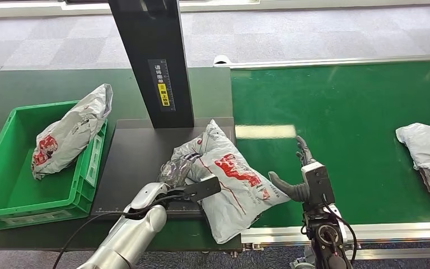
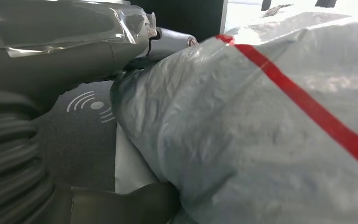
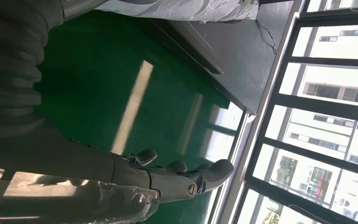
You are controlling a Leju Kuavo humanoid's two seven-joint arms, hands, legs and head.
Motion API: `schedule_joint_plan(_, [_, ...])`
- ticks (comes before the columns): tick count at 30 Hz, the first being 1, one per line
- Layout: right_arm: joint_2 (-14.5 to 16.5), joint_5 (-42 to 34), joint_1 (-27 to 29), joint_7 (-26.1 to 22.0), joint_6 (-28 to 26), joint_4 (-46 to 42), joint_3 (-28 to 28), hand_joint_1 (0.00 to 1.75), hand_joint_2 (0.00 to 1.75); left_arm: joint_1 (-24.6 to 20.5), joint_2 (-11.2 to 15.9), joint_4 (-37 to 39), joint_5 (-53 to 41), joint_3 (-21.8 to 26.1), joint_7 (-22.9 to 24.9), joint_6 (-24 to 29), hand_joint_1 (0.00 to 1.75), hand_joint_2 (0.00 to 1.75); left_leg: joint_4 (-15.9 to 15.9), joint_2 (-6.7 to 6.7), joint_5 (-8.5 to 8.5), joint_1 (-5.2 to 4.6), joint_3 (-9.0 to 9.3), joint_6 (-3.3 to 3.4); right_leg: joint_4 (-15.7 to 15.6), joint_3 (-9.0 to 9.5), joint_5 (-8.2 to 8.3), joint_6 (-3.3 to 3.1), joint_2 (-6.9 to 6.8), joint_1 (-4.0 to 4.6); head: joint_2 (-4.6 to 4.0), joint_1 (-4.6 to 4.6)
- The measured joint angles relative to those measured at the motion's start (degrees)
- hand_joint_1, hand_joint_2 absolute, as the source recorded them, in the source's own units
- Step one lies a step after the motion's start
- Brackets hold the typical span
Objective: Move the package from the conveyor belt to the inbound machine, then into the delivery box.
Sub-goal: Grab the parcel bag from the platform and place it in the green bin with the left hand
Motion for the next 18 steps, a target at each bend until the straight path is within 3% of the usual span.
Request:
schedule_joint_plan(13, [0.22, 0.44, 0.35, -0.01, 0.68, -0.02, -0.35, 0.00, 1.75, 3.49, -0.29, -4.20, 9.65, 1.87, -10.94, 5.52, 1.75, 1.75, 0.00, 0.09, 0.00, 0.00, -0.22, -0.01, 0.01, -0.35, 0.00, 0.00, 0.03, 0.02, 0.00, 0.00])
schedule_joint_plan(18, [0.22, 0.45, 0.62, -0.09, 0.89, -0.35, -0.43, 0.00, 1.75, 5.87, -0.33, -9.21, 16.49, 2.52, -17.91, 8.57, 1.75, 1.75, 0.00, 0.10, 0.00, 0.00, -0.34, -0.01, 0.01, -0.50, 0.01, 0.00, 0.05, 0.02, 0.00, -0.01])
